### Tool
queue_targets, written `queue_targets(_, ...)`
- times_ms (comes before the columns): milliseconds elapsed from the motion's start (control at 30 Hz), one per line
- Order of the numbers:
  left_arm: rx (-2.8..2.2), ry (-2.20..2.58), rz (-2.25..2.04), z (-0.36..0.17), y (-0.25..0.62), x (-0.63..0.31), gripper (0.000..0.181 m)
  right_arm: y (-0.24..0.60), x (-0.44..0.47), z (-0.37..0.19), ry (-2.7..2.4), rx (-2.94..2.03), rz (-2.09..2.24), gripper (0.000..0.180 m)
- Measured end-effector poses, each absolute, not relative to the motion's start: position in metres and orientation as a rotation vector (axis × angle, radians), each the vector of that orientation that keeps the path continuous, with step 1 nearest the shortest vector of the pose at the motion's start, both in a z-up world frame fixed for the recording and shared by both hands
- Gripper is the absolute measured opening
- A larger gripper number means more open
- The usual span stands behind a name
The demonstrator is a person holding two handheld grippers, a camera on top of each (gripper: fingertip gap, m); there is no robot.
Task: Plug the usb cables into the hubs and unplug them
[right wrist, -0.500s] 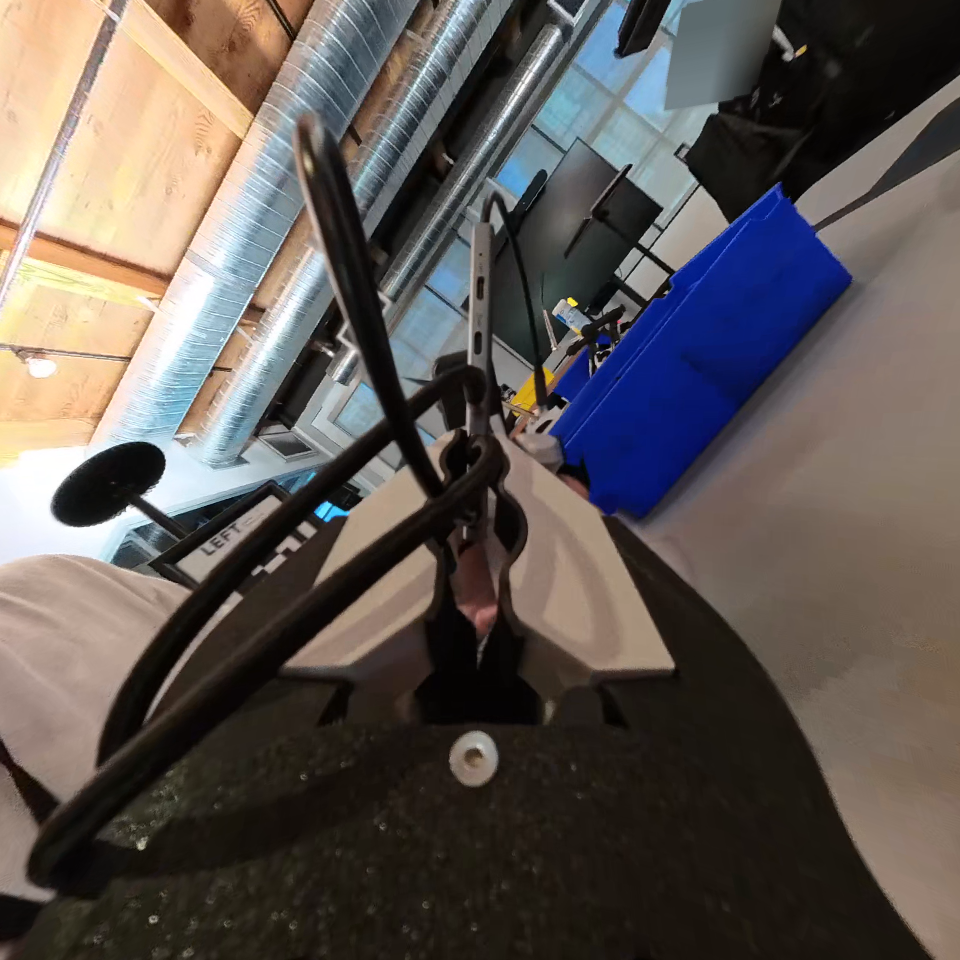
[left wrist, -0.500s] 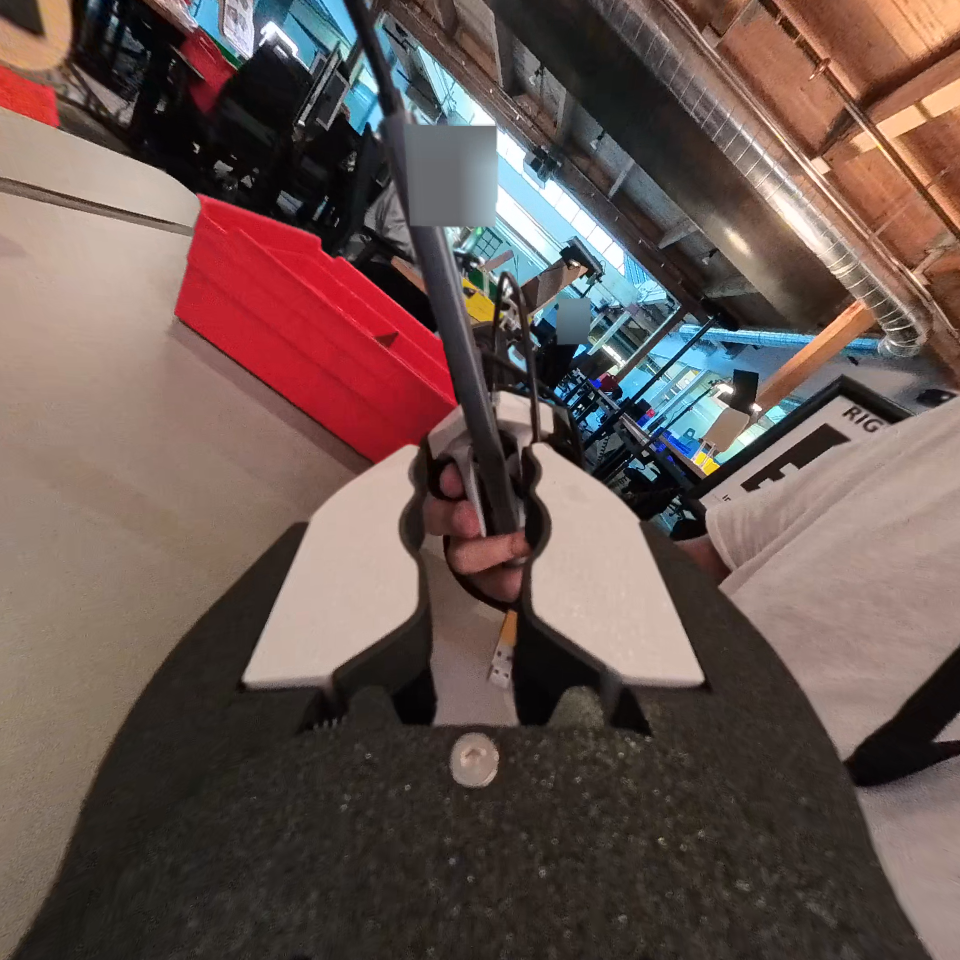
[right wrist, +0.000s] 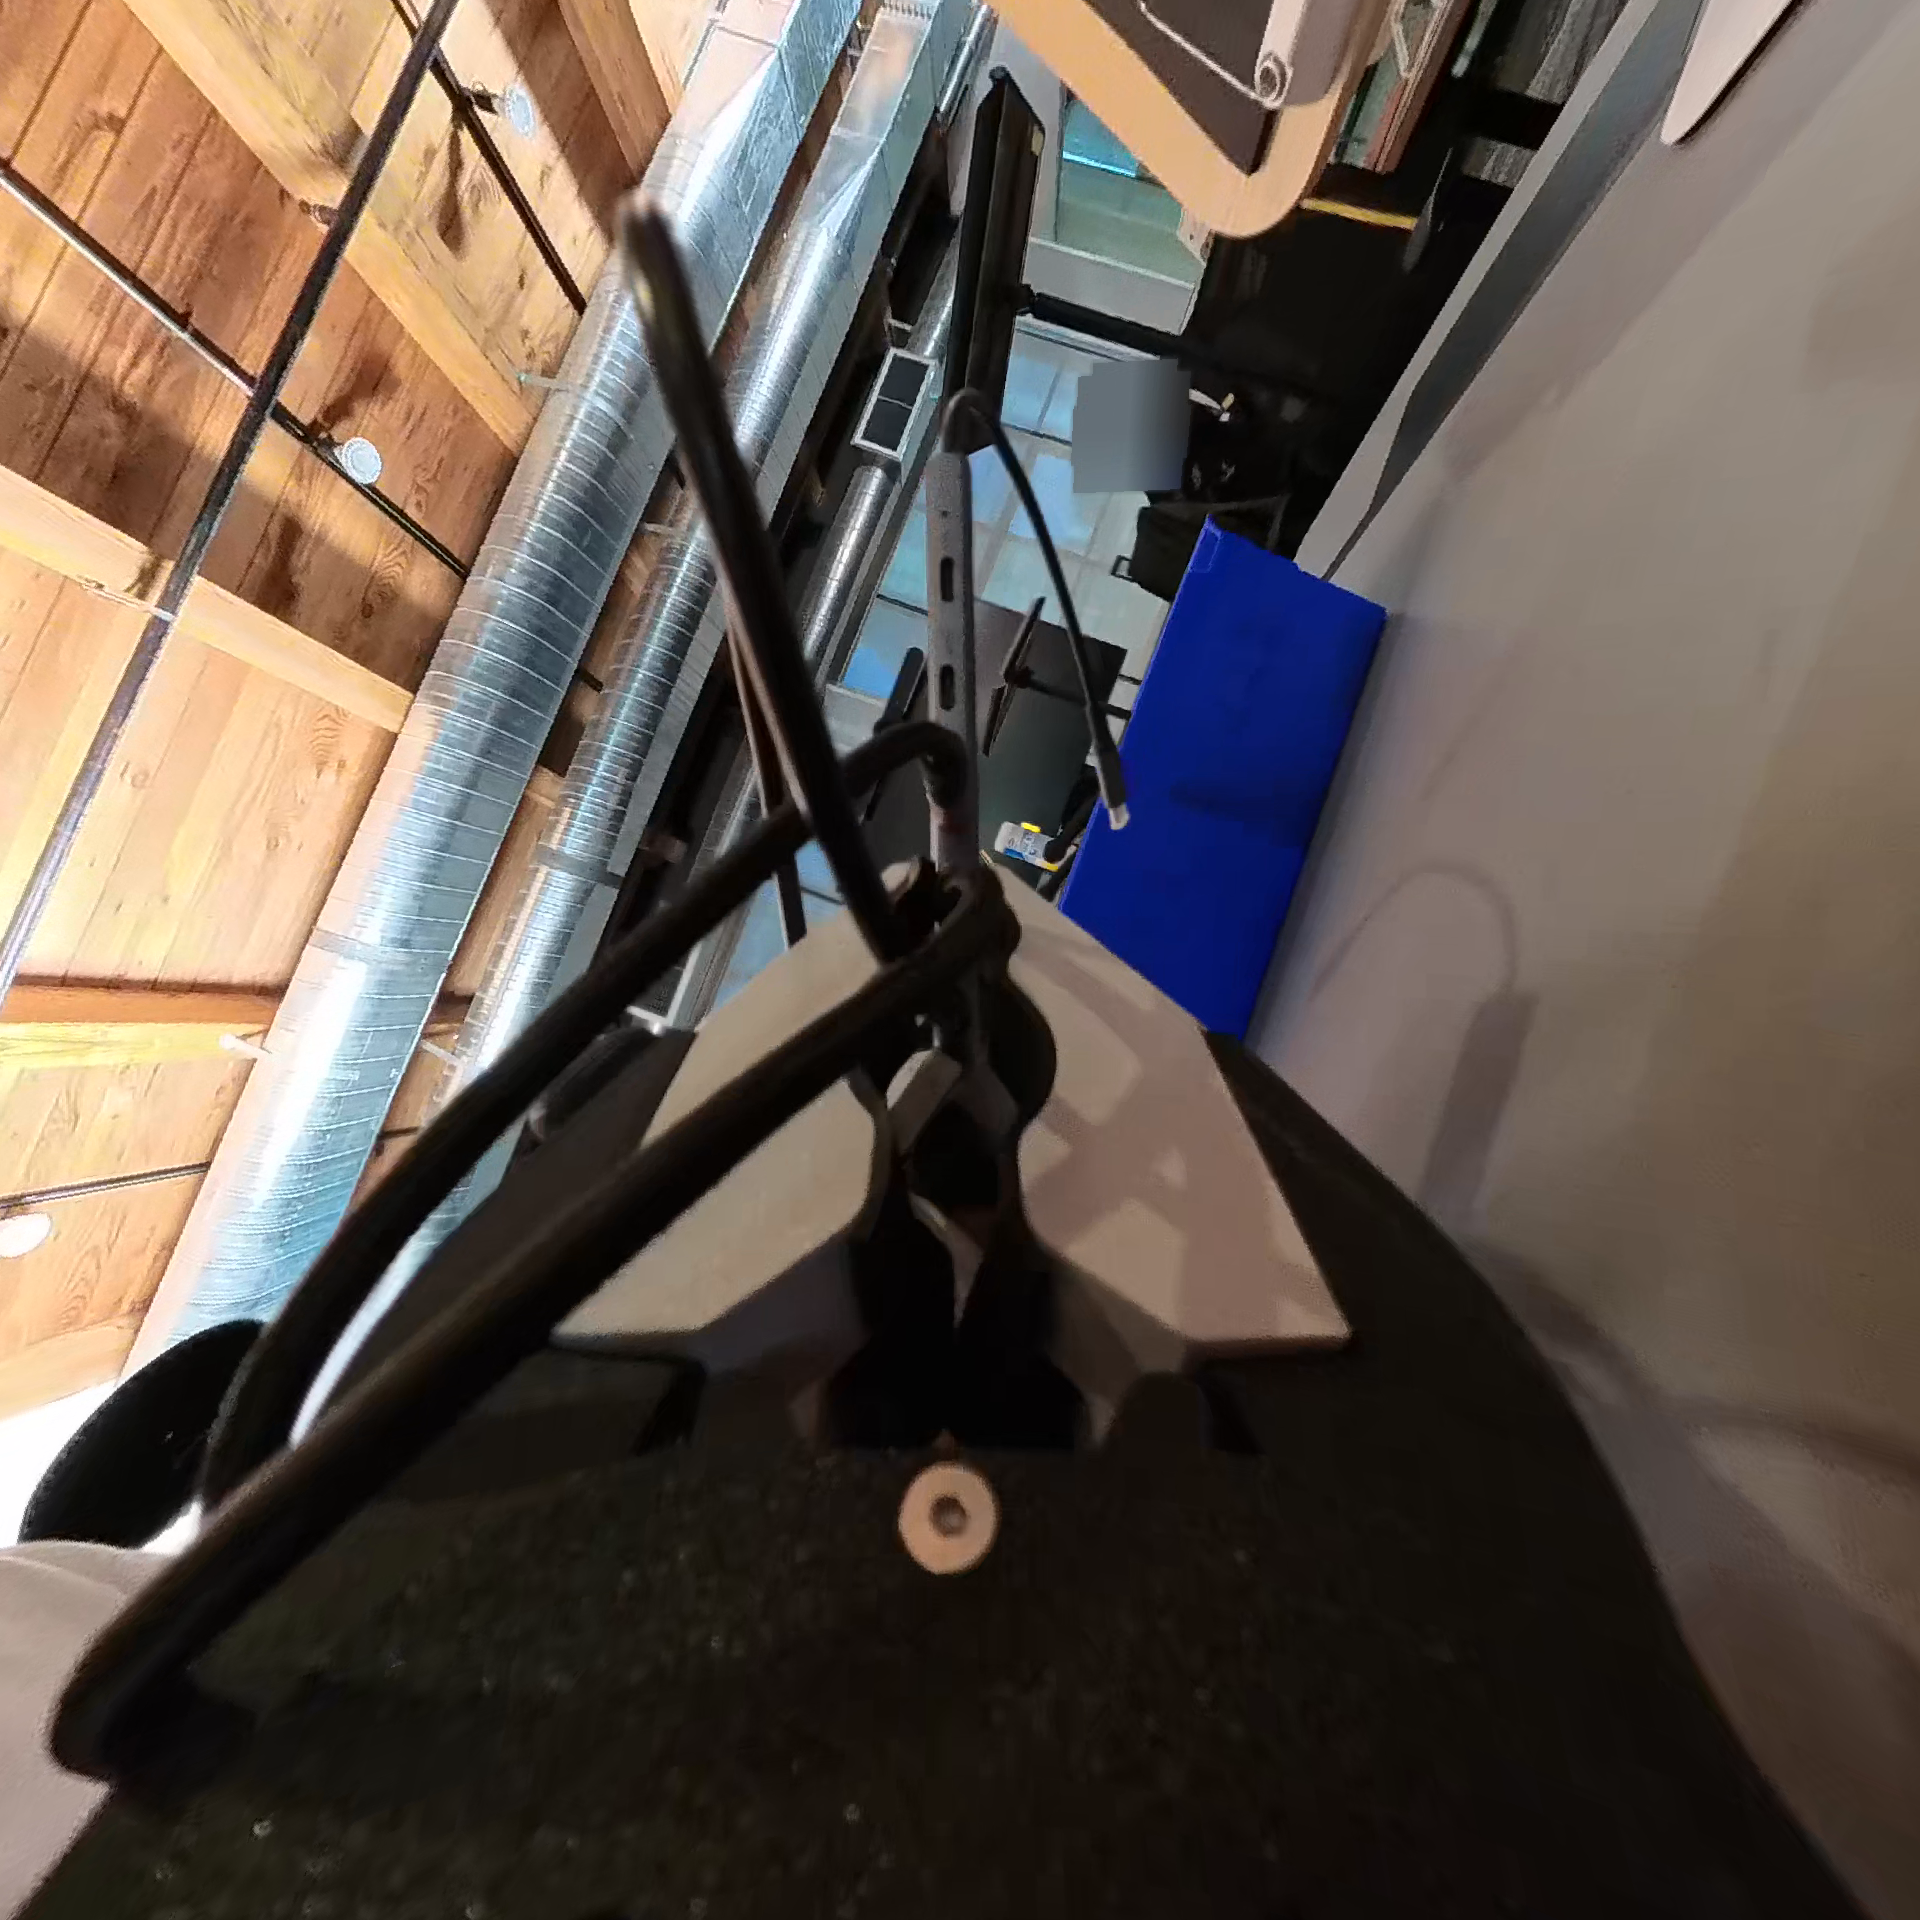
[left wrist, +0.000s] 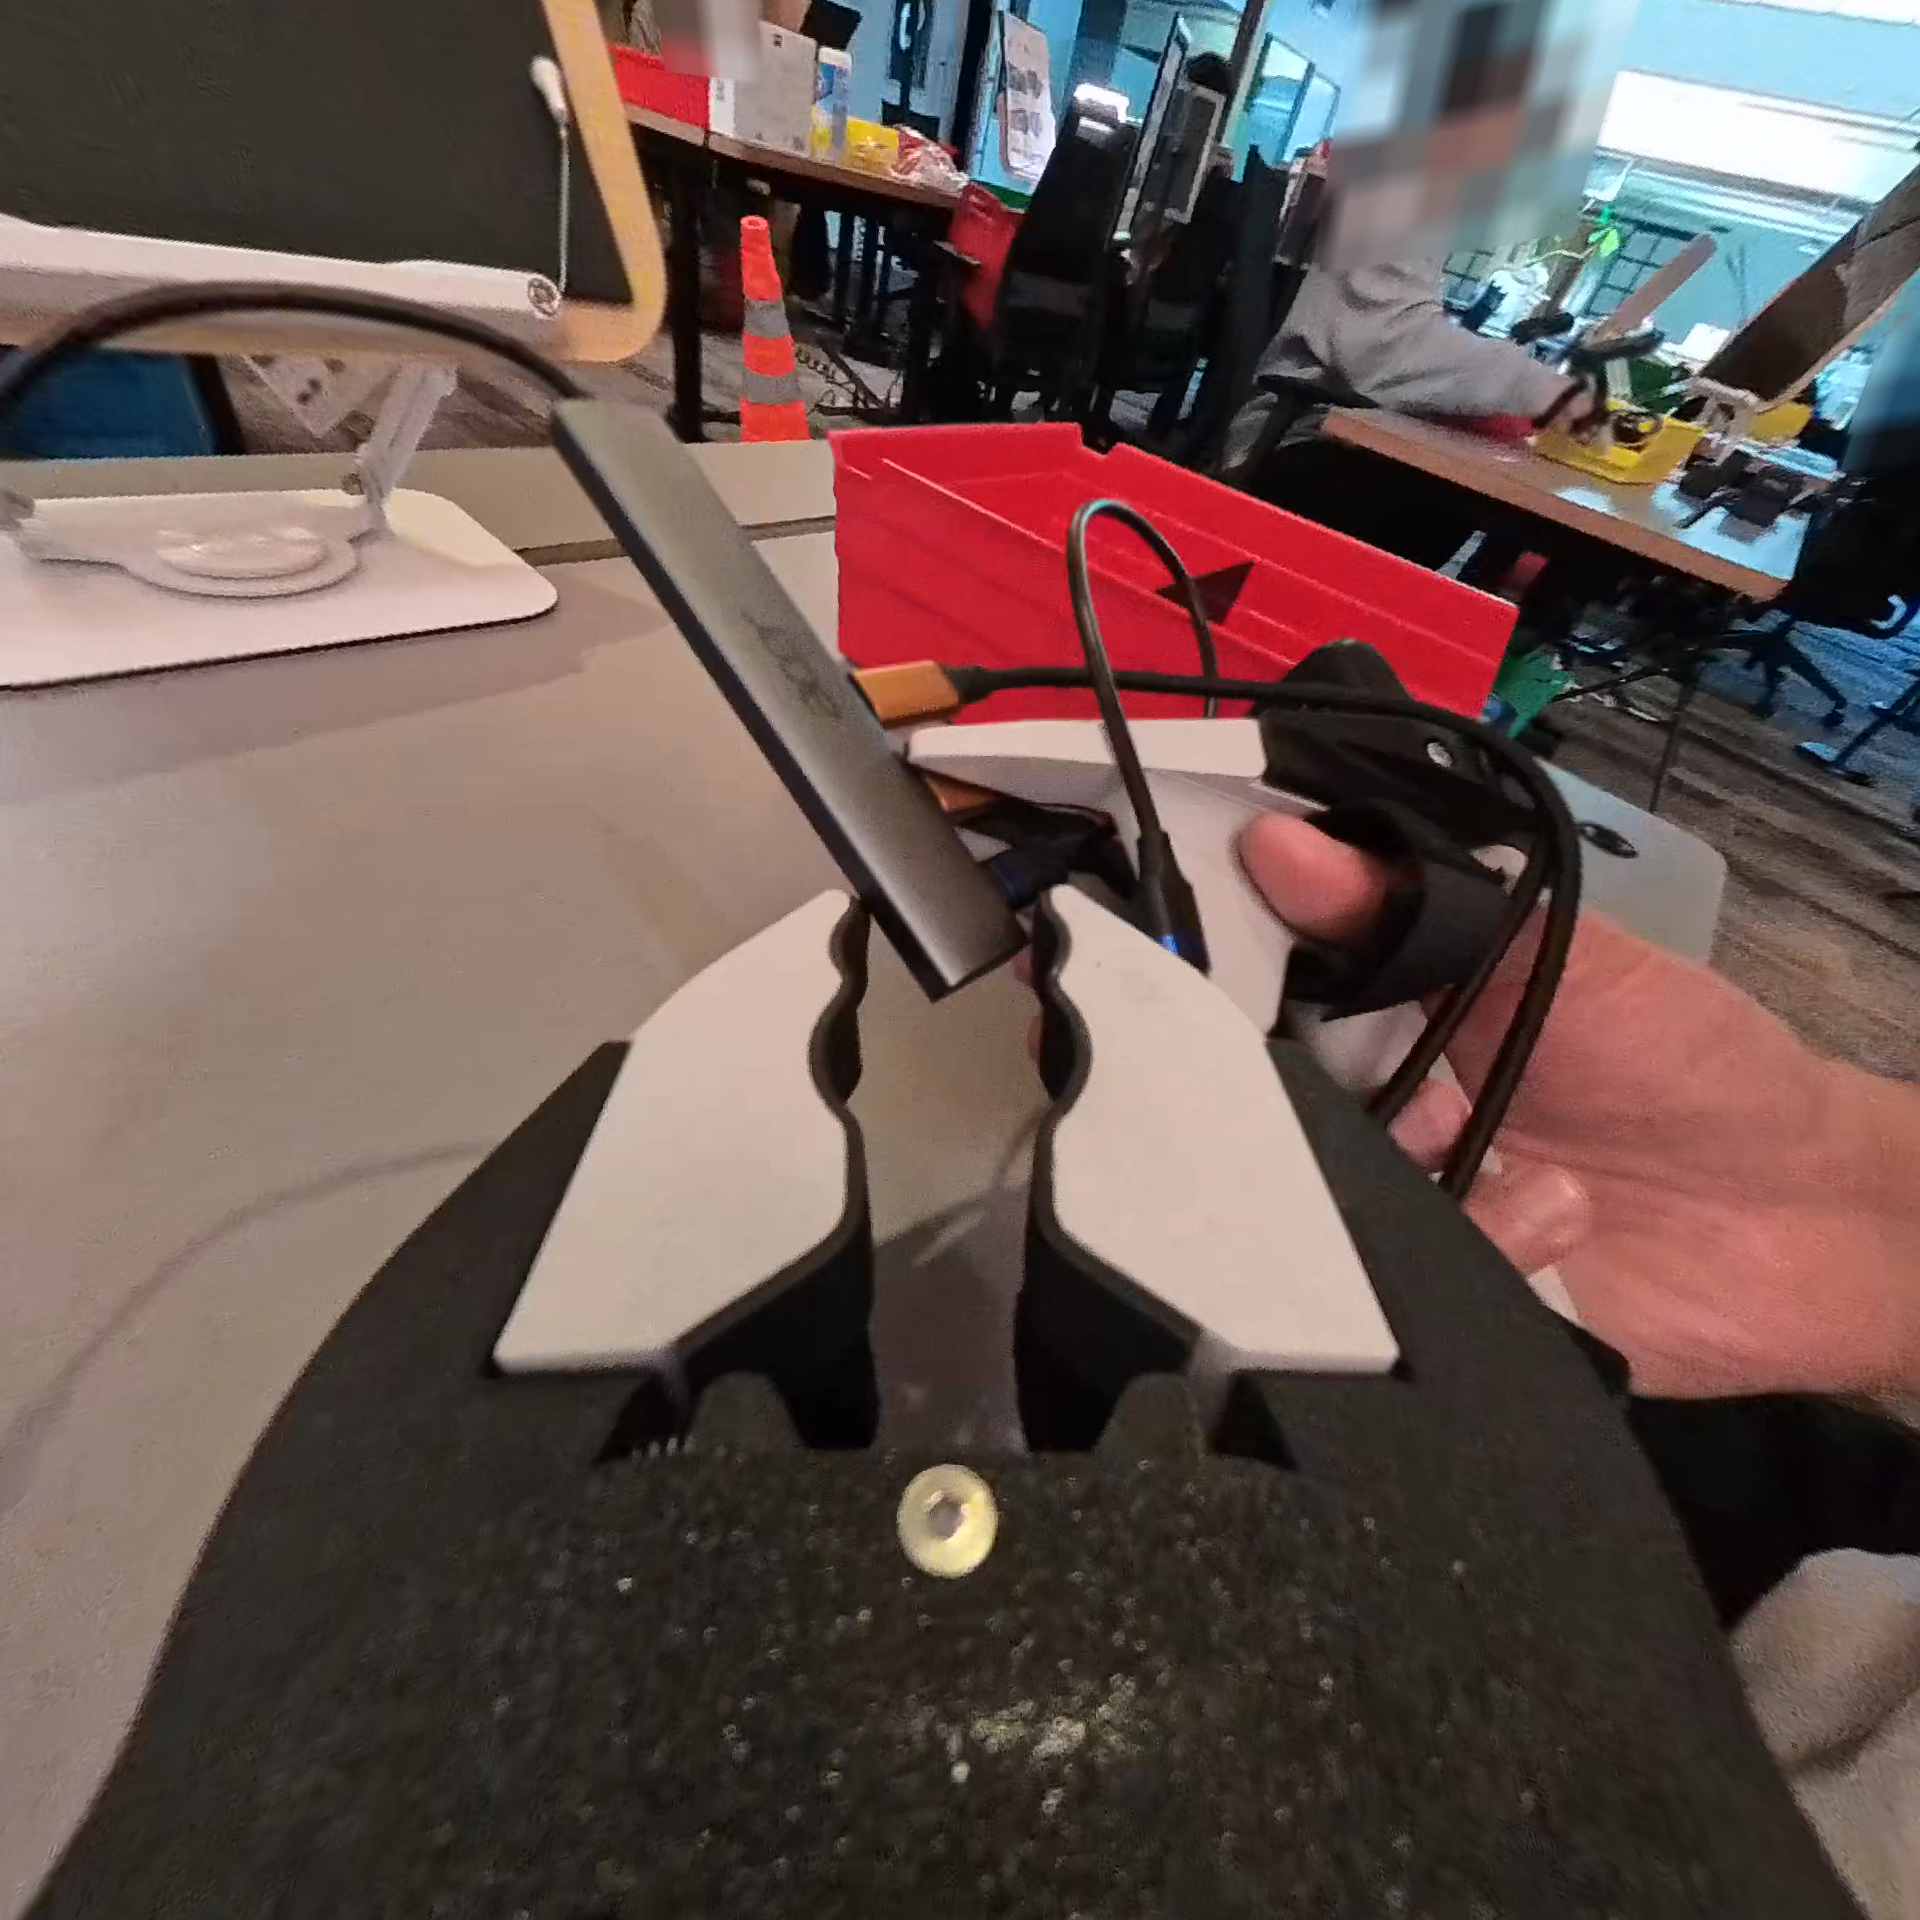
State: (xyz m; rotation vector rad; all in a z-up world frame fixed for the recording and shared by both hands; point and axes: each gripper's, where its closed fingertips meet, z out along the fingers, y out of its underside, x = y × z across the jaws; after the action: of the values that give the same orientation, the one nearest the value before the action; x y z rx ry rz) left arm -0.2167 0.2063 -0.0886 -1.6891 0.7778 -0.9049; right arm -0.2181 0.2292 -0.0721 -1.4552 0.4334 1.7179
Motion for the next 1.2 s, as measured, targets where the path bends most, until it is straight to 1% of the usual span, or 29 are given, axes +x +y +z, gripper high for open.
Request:
queue_targets(133, -1.711, 0.793, -0.774, -0.093, 0.208, -0.216, 0.029, 0.229, -0.217, -0.075, 0.405, -1.477, 1.692, 0.006)
queue_targets(200, -1.739, 0.794, -0.794, -0.094, 0.208, -0.216, 0.028, 0.229, -0.215, -0.074, 0.363, -1.485, 1.679, 0.006)
queue_targets(333, -1.770, 0.738, -0.997, -0.090, 0.212, -0.223, 0.025, 0.223, -0.223, -0.081, 0.080, -1.607, 1.601, 0.007)
queue_targets(367, -1.770, 0.710, -1.060, -0.087, 0.215, -0.227, 0.024, 0.221, -0.225, -0.082, 0.001, -1.630, 1.602, 0.009)
queue_targets(433, -1.776, 0.680, -1.194, -0.086, 0.216, -0.234, 0.022, 0.215, -0.229, -0.083, -0.111, -1.666, 1.631, 0.009)
queue_targets(533, -1.749, 0.667, -1.386, -0.083, 0.213, -0.236, 0.019, 0.209, -0.236, -0.083, -0.187, -1.688, 1.693, 0.008)
queue_targets(600, -1.719, 0.669, -1.488, -0.081, 0.209, -0.235, 0.015, 0.208, -0.238, -0.081, -0.140, -1.667, 1.754, 0.007)
queue_targets(633, -1.691, 0.668, -1.508, -0.078, 0.208, -0.236, 0.013, 0.206, -0.239, -0.079, -0.125, -1.645, 1.794, 0.003)
queue_targets(667, -1.662, 0.673, -1.527, -0.075, 0.205, -0.236, 0.013, 0.204, -0.239, -0.076, -0.135, -1.627, 1.824, 0.006)
queue_targets(700, -1.642, 0.687, -1.555, -0.073, 0.202, -0.236, 0.013, 0.202, -0.239, -0.074, -0.180, -1.626, 1.798, 0.005)
queue_targets(800, -1.586, 0.748, -1.737, -0.066, 0.188, -0.239, 0.013, 0.190, -0.241, -0.068, -0.517, -1.624, 1.514, 0.006)
queue_targets(867, -1.552, 0.819, -1.894, -0.062, 0.172, -0.239, 0.011, 0.175, -0.241, -0.066, -0.741, -1.635, 1.429, 0.006)
queue_targets(933, -1.562, 0.898, -1.917, -0.067, 0.161, -0.235, 0.010, 0.167, -0.239, -0.070, -0.879, -1.668, 1.359, 0.007)
queue_targets(1033, -1.557, 0.906, -1.910, -0.067, 0.155, -0.227, 0.009, 0.163, -0.232, -0.066, -0.874, -1.681, 1.379, 0.006)
queue_targets(1200, -1.480, 0.752, -1.968, -0.054, 0.162, -0.224, 0.010, 0.171, -0.231, -0.053, -0.663, -1.612, 1.491, 0.005)
